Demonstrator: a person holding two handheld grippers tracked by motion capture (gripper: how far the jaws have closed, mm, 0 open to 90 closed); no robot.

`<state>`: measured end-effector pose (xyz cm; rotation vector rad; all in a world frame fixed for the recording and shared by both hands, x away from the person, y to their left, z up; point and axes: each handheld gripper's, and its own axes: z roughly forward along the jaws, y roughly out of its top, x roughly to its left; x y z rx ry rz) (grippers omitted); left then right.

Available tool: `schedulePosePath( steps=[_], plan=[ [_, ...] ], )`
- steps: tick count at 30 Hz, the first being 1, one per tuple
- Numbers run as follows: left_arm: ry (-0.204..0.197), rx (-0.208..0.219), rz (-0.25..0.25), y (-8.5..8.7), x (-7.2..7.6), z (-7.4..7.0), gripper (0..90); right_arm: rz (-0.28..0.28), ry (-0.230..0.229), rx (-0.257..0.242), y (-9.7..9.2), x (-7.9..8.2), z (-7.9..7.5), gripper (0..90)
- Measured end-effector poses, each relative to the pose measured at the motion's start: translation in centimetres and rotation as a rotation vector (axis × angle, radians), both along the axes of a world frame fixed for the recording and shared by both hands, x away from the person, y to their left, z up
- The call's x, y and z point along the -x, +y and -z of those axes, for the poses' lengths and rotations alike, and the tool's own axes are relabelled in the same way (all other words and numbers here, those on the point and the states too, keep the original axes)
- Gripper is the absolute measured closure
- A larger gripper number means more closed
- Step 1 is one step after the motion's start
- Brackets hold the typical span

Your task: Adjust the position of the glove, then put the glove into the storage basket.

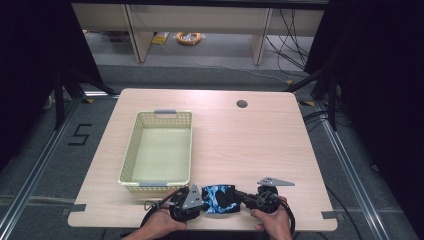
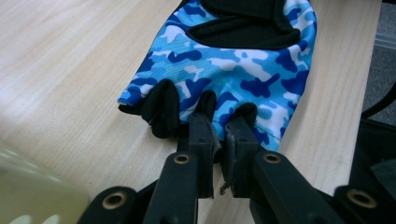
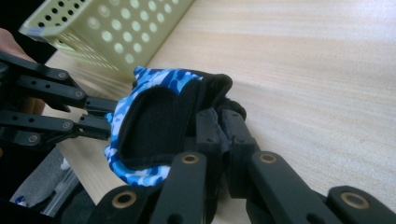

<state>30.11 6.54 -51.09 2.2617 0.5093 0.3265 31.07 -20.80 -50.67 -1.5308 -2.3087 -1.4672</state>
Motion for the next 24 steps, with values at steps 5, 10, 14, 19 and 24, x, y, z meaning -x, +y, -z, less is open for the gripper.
schedulePosePath(
  steps=[5,10,14,19,24],
  plan=[
    [-0.005,0.009,0.011,0.1,0.0,-0.3,83.0,0.01,-0.017,-0.026,-0.4,0.2,-0.6,87.3],
    [-0.021,0.028,0.003,0.2,-0.1,-0.8,83.3,0.007,-0.032,-0.024,-0.2,0.3,-1.1,87.3],
    [-0.022,0.021,0.011,0.2,0.0,-1.4,83.3,0.003,-0.059,-0.028,-0.4,0.3,-1.4,87.3],
    [-0.038,0.046,0.007,0.3,0.3,-1.8,83.2,0.002,-0.078,-0.021,-0.5,0.5,-2.1,87.3],
    [-0.059,0.055,0.007,0.6,0.5,-2.7,83.6,0.011,-0.08,-0.025,0.0,0.8,-2.9,87.3]
  ],
)
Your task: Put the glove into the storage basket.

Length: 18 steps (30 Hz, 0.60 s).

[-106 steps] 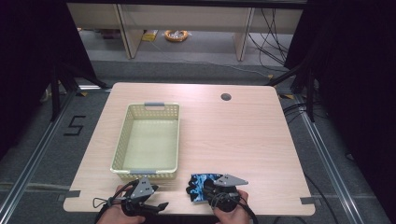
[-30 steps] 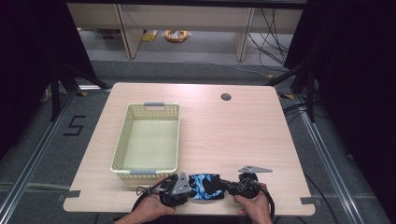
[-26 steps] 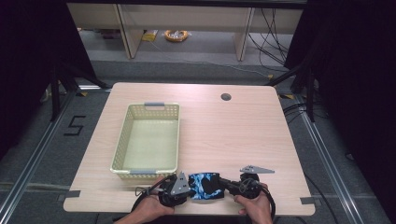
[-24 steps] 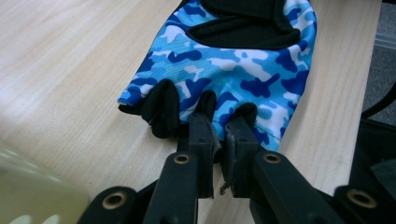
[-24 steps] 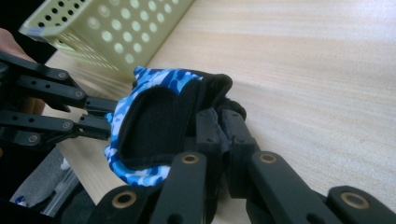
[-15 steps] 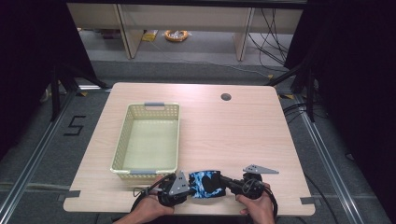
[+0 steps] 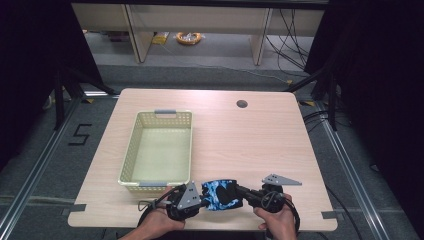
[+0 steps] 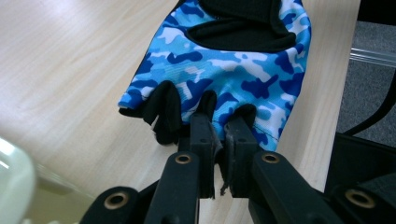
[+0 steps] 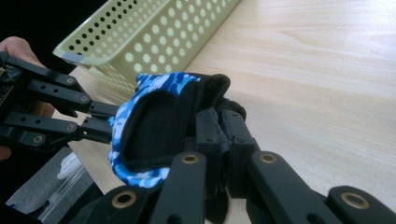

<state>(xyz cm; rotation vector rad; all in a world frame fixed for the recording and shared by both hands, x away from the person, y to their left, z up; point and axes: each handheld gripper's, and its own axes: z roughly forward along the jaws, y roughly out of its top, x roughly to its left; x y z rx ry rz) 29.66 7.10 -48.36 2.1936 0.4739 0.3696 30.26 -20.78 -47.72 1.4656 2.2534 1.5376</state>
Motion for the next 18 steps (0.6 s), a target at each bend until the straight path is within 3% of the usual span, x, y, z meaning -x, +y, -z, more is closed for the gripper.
schedulePosePath(
  steps=[1,2,4,8,9,14,15,16,18],
  plan=[
    [0.0,0.0,0.0,0.0,0.0,0.0,83.6,0.0,0.0,0.0,0.0,0.0,0.0,87.3],
    [-0.001,0.01,-0.002,0.0,0.0,-0.2,83.7,-0.02,-0.037,0.006,0.0,-0.1,-0.2,87.3],
    [-0.009,0.049,-0.016,0.0,0.0,-0.9,83.8,-0.019,-0.009,-0.009,0.3,0.1,-0.9,87.3],
    [-0.034,0.024,-0.019,0.5,-0.4,-2.1,84.1,-0.032,-0.045,0.003,0.6,-0.3,-1.7,87.4],
    [-0.023,0.05,-0.027,0.4,-0.4,-2.3,84.1,-0.035,-0.036,-0.011,0.7,-0.3,-1.9,87.4],
    [-0.034,0.038,-0.032,0.9,-0.9,-3.3,84.0,-0.043,-0.05,-0.021,0.8,-0.8,-3.0,87.5],
    [-0.038,0.066,-0.043,0.9,-0.9,-3.5,84.0,-0.041,-0.025,-0.044,1.0,-0.8,-3.9,87.5],
    [-0.043,0.063,-0.041,1.2,-1.2,-4.0,83.9,-0.054,-0.057,-0.031,0.9,-1.1,-4.2,87.5],
    [-0.053,0.063,-0.046,1.5,-1.3,-4.5,83.9,-0.054,-0.037,-0.052,1.2,-1.0,-5.3,87.5]
  ],
)
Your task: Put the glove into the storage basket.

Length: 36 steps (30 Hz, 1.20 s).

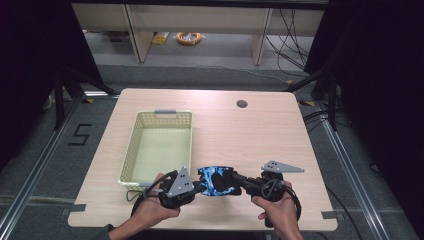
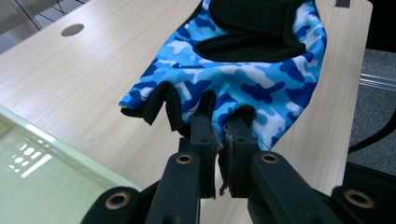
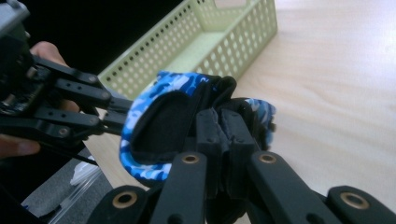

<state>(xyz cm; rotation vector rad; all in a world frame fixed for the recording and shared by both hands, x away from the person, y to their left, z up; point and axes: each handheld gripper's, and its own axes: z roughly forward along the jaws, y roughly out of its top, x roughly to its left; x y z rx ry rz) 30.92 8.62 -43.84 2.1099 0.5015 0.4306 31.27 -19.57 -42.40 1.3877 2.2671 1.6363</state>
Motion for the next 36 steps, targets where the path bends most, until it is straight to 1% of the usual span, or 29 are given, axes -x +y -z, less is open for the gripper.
schedulePosePath(
  steps=[1,2,3,4,5,6,7,9,10,12,13,14,15,16,17,18,19,20,21,22,25,26,27,28,29,31,32,33,36],
  plan=[
    [-0.007,-0.004,0.002,0.1,-0.1,-0.2,83.9,-0.009,-0.023,0.009,0.0,-0.2,-0.5,87.5],
    [-0.007,-0.004,0.002,0.1,-0.1,-0.2,83.8,-0.009,-0.023,0.009,0.0,-0.2,-0.5,87.5],
    [-0.011,0.014,-0.005,0.3,-0.2,-0.4,83.7,-0.017,-0.035,0.016,0.3,-0.5,-1.7,87.6],
    [-0.011,0.014,-0.005,0.3,-0.2,-0.4,83.6,-0.017,-0.035,0.016,0.3,-0.5,-1.7,87.6],
    [-0.007,0.001,-0.012,0.5,-0.4,-0.6,83.5,-0.04,-0.071,0.029,0.5,-0.8,-2.8,87.6],
    [-0.007,0.001,-0.012,0.5,-0.4,-0.6,83.3,-0.04,-0.071,0.029,0.5,-0.8,-2.8,87.6],
    [-0.007,0.002,-0.019,0.6,-0.6,-0.5,83.2,-0.054,-0.078,0.04,1.1,-1.2,-4.0,87.6],
    [-0.003,0.019,-0.024,0.6,-0.7,-0.3,83.0,-0.061,-0.078,0.044,1.3,-1.3,-4.4,87.6],
    [0.001,0.004,-0.02,0.8,-1.0,-0.3,82.6,-0.081,-0.093,0.067,1.9,-1.7,-5.1,87.6],
    [0.0,0.003,-0.038,1.0,-1.2,-0.1,82.3,-0.09,-0.085,0.08,2.6,-1.9,-5.7,87.6],
    [0.008,0.014,-0.047,1.0,-1.2,-0.1,82.2,-0.108,-0.118,0.102,2.8,-2.2,-5.9,87.6],
    [0.008,0.014,-0.047,1.0,-1.2,-0.1,82.1,-0.108,-0.084,0.103,3.2,-2.2,-6.3,87.6],
    [0.002,0.013,-0.056,1.4,-1.4,-0.2,82.1,-0.125,-0.111,0.109,3.5,-2.5,-6.5,87.6],
    [0.002,0.013,-0.056,1.4,-1.4,-0.2,82.0,-0.129,-0.104,0.111,3.9,-2.5,-6.9,87.6],
    [-0.008,0.011,-0.065,1.9,-1.5,-0.6,81.9,-0.14,-0.119,0.121,4.2,-2.7,-7.2,87.6],
    [-0.009,0.028,-0.083,2.0,-1.6,-0.7,81.8,-0.139,-0.114,0.129,4.6,-2.8,-7.6,87.6],
    [-0.015,0.016,-0.08,2.4,-1.7,-1.0,81.6,-0.15,-0.142,0.148,4.9,-3.0,-7.9,87.6],
    [-0.015,0.016,-0.08,2.4,-1.7,-1.0,81.6,-0.15,-0.142,0.148,4.9,-3.0,-7.9,87.6],
    [-0.01,0.032,-0.109,3.0,-1.9,-1.3,81.6,-0.157,-0.122,0.153,5.9,-3.3,-8.7,87.6],
    [-0.01,0.032,-0.109,3.0,-1.9,-1.3,81.5,-0.157,-0.122,0.153,5.9,-3.3,-8.7,87.6],
    [-0.035,0.027,-0.132,4.7,-2.3,-2.1,81.1,-0.184,-0.163,0.164,7.9,-4.3,-9.7,87.6],
    [-0.035,0.027,-0.132,4.7,-2.3,-2.1,80.7,-0.184,-0.163,0.164,7.9,-4.3,-9.7,87.6],
    [-0.036,0.019,-0.149,5.8,-2.5,-2.3,80.2,-0.208,-0.156,0.168,9.2,-4.8,-10.3,87.6],
    [-0.036,0.019,-0.149,5.8,-2.5,-2.3,79.9,-0.208,-0.156,0.168,9.2,-4.8,-10.3,87.6],
    [-0.033,0.034,-0.176,6.8,-2.6,-2.4,79.0,-0.218,-0.149,0.174,10.4,-5.3,-10.7,87.6],
    [-0.027,0.026,-0.185,8.1,-2.7,-2.4,77.0,-0.235,-0.154,0.18,11.5,-5.8,-10.8,87.6],
    [-0.027,0.026,-0.185,8.1,-2.7,-2.4,76.6,-0.235,-0.154,0.18,11.5,-5.8,-10.8,87.6],
    [-0.028,0.032,-0.209,9.1,-2.6,-2.3,76.3,-0.243,-0.134,0.176,12.7,-6.3,-10.7,87.6],
    [-0.026,0.031,-0.226,10.3,-2.5,-2.2,74.9,-0.257,-0.126,0.174,13.8,-6.9,-10.6,87.6]
  ],
)
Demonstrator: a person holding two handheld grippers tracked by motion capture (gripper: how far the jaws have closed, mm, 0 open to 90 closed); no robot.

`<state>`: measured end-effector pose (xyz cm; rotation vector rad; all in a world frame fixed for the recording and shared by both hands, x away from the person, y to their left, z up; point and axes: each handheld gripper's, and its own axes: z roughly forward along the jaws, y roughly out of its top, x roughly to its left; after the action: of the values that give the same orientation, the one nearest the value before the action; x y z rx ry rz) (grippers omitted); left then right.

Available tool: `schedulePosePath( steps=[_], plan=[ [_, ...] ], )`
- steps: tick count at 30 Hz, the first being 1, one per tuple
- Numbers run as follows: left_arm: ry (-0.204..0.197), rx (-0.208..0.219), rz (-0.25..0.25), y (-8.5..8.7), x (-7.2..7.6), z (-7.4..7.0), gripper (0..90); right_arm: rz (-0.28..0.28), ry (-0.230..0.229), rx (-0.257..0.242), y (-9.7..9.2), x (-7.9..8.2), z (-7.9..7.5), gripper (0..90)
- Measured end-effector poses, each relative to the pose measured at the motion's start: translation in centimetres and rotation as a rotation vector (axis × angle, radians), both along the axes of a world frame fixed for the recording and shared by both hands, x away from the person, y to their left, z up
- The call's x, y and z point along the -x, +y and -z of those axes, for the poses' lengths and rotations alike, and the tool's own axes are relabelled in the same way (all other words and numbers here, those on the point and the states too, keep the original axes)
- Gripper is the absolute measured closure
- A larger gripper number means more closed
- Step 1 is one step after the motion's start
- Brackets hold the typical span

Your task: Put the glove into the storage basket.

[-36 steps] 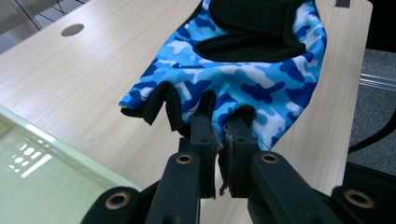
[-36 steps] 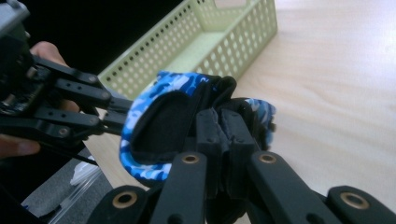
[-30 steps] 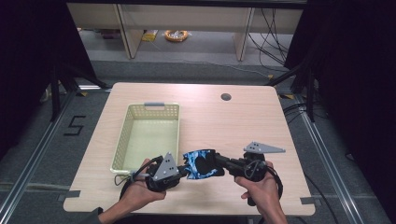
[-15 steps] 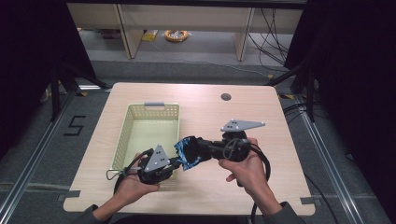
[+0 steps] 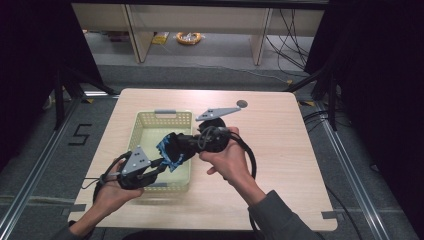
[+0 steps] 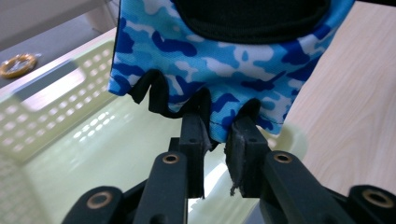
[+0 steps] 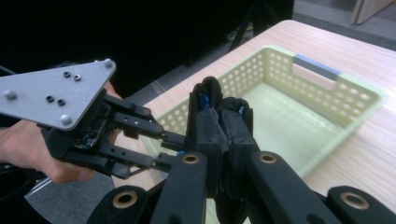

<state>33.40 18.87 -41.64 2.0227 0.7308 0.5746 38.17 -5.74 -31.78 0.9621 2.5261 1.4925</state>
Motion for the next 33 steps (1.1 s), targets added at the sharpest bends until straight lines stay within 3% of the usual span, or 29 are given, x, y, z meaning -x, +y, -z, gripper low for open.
schedulePosePath(
  steps=[2,4,7,10,12,13,17,18,20,21,22,24,31,33],
  plan=[
    [0.017,-0.032,-0.008,1.7,0.2,0.2,72.4,-0.009,0.026,-0.002,1.6,-0.6,0.4,87.6],
    [0.021,-0.032,-0.024,2.2,0.2,0.3,68.0,-0.018,0.034,-0.005,2.6,-1.1,0.9,87.6],
    [0.044,-0.047,-0.052,4.4,0.2,0.5,60.2,-0.031,0.043,-0.01,3.8,-1.8,1.5,87.6],
    [0.034,-0.05,-0.056,5.2,0.3,0.5,57.3,-0.028,0.062,-0.011,4.5,-2.1,1.9,87.6],
    [0.044,-0.027,-0.081,5.8,0.6,0.5,54.7,-0.035,0.075,-0.012,5.3,-2.6,2.3,87.6],
    [0.04,-0.047,-0.073,6.2,0.6,0.5,53.3,-0.039,0.074,-0.018,5.6,-2.8,2.5,87.7],
    [0.06,-0.029,-0.087,6.8,0.8,0.7,52.2,-0.041,0.089,-0.034,6.2,-3.4,2.7,87.6],
    [0.059,-0.047,-0.084,7.1,0.8,0.6,51.9,-0.037,0.09,-0.033,6.3,-3.4,2.7,87.6],
    [0.06,-0.013,-0.091,7.3,0.8,0.6,51.8,-0.024,0.098,-0.035,6.5,-3.7,2.7,87.6],
    [0.056,-0.046,-0.084,7.6,0.9,0.4,51.3,-0.019,0.098,-0.031,6.5,-3.8,2.7,87.6],
    [0.056,-0.046,-0.084,7.6,0.9,0.4,50.3,-0.013,0.097,-0.027,6.6,-4.0,2.8,87.6],
    [0.064,0.006,-0.092,7.7,1.5,0.5,49.0,-0.005,0.095,-0.021,6.8,-4.3,3.1,87.7],
    [0.08,0.011,-0.078,7.5,3.3,0.9,47.7,0.012,0.133,-0.008,8.1,-4.2,4.7,87.6],
    [0.091,0.033,-0.075,7.5,4.2,1.1,47.7,0.006,0.136,-0.005,8.6,-4.1,5.4,87.6]
  ],
)
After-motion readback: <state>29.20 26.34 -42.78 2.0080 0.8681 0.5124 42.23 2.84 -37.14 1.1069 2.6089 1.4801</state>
